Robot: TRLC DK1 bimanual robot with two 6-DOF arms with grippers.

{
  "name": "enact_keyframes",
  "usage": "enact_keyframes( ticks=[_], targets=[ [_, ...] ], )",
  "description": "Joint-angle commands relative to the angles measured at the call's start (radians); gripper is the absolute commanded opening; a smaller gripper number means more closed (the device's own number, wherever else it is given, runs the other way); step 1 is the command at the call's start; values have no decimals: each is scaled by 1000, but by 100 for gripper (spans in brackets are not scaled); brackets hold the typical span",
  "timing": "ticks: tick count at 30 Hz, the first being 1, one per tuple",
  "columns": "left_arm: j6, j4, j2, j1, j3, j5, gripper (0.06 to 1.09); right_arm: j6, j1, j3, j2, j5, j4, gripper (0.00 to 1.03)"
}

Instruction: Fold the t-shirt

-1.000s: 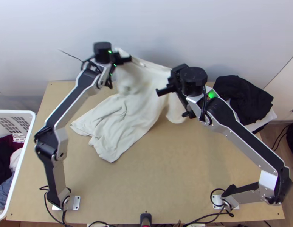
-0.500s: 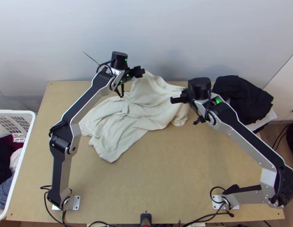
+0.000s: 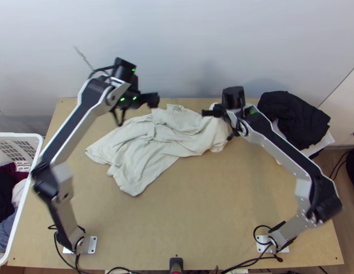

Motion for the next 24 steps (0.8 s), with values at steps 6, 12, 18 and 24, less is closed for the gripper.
enact_keyframes(
  ticks=[6,12,18,24],
  targets=[
    [84,11,-465,-6,-636,52,103,46,-37,242,223,-19,-34,10],
    [26,80,-591,-32,-838,38,104,129,-80,241,223,-30,-57,75],
    [-3,79,-695,-72,-976,23,104,154,-124,204,141,-48,-75,98],
    [11,74,-761,-103,-1105,-22,103,134,-189,100,-3,-50,-80,98]
  ],
)
